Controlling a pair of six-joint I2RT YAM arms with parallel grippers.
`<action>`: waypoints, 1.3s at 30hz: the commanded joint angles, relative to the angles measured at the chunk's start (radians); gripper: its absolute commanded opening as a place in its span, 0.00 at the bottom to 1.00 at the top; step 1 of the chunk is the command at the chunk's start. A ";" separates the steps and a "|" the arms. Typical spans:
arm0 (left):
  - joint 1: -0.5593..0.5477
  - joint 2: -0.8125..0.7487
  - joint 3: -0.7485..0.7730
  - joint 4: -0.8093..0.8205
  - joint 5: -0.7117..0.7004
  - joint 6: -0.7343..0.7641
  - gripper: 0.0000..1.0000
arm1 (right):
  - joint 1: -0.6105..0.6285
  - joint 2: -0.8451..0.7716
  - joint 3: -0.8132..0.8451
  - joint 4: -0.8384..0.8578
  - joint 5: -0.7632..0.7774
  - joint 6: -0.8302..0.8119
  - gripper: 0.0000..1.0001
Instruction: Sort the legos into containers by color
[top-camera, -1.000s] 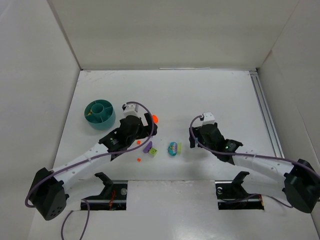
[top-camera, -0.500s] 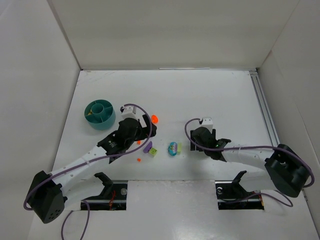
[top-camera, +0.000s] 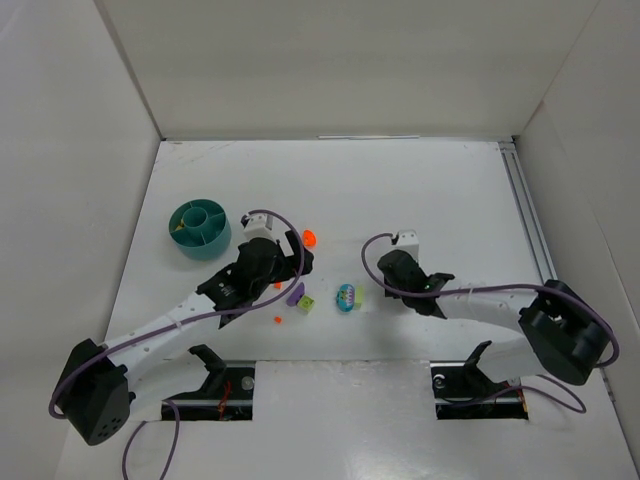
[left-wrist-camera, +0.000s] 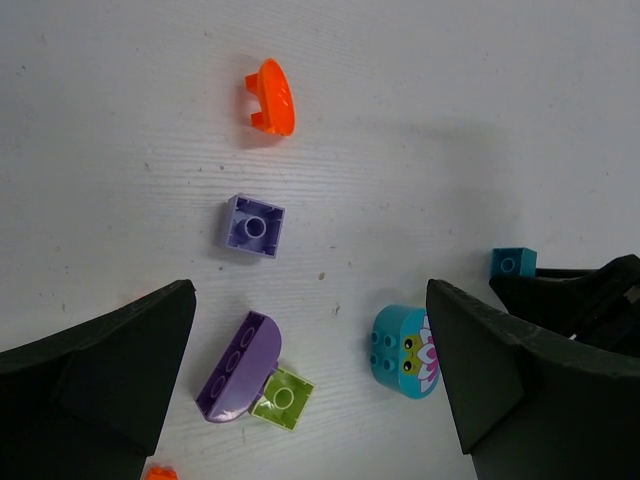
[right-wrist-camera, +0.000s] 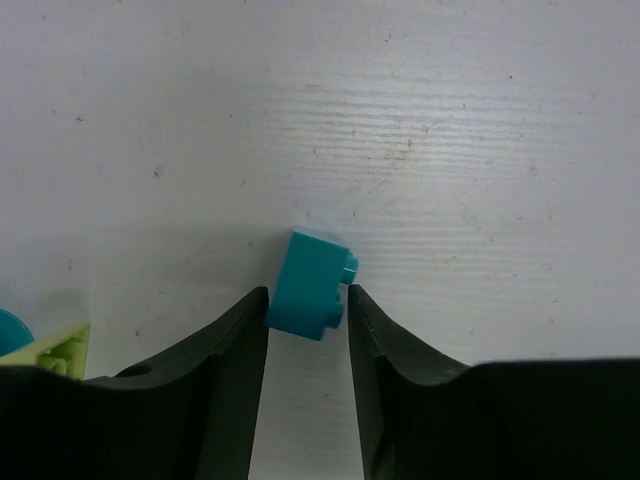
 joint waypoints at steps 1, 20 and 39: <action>0.000 -0.015 -0.007 0.039 -0.018 -0.007 0.99 | 0.011 0.013 0.049 0.080 0.016 -0.070 0.41; 0.069 0.025 0.024 0.339 0.564 0.092 0.99 | 0.011 -0.221 -0.023 0.583 -0.837 -0.950 0.21; 0.069 0.048 -0.005 0.453 0.727 0.068 0.66 | 0.011 -0.201 0.072 0.634 -1.017 -0.996 0.18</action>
